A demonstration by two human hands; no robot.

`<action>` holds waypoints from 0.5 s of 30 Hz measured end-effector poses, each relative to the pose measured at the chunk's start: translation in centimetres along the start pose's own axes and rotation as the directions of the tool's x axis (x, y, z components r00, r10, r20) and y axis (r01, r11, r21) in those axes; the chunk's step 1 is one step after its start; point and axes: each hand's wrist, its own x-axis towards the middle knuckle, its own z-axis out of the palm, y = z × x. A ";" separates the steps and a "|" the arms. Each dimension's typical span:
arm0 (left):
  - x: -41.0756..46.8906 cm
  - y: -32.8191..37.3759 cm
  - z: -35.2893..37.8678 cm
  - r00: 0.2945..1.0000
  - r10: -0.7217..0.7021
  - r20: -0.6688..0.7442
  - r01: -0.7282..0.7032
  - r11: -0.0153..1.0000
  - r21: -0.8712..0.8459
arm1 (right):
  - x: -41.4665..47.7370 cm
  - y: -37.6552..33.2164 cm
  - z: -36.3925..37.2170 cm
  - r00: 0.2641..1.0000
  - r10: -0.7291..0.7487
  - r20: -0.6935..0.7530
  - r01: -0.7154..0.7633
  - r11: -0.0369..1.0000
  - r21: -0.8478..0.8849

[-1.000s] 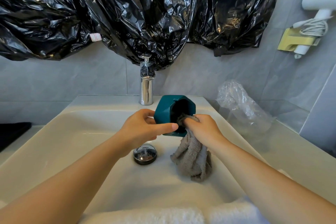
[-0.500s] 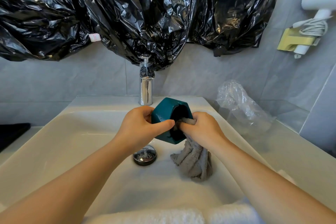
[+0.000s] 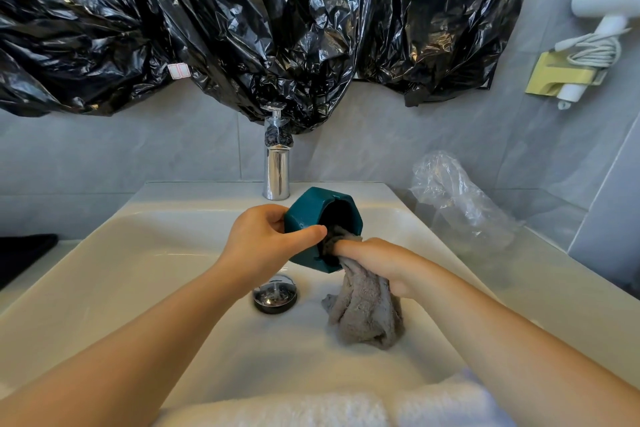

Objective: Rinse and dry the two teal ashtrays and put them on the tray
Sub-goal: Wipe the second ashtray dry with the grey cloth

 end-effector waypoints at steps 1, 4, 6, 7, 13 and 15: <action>0.0 0.0 0.0 1.000 -0.001 -0.001 0.002 1.000 0.008 | 0.1 0.1 0.0 1.000 0.000 0.000 0.000 1.000 -0.011; 0.1 0.0 0.1 1.000 -0.006 0.022 0.005 1.000 0.023 | 0.2 0.2 -0.4 0.979 -0.157 -0.134 0.139 0.981 -0.132; 0.2 0.0 0.1 0.999 -0.019 0.044 0.018 1.000 0.024 | -0.2 0.1 -0.8 0.907 -0.323 -0.269 0.224 0.913 -0.341; 0.2 0.0 0.1 0.998 -0.028 0.052 0.027 0.999 0.021 | -0.4 -0.1 -0.8 0.858 -0.401 -0.321 0.240 0.865 -0.442; 0.4 0.7 -0.5 0.995 -0.010 0.095 0.011 1.000 -0.004 | -2.0 -1.5 -0.9 0.625 -0.672 -0.396 0.248 0.652 -0.716; 0.3 0.7 -0.5 0.994 0.000 0.105 -0.004 0.999 0.032 | -2.2 -1.5 -1.2 0.625 -0.688 -0.369 0.258 0.627 -0.735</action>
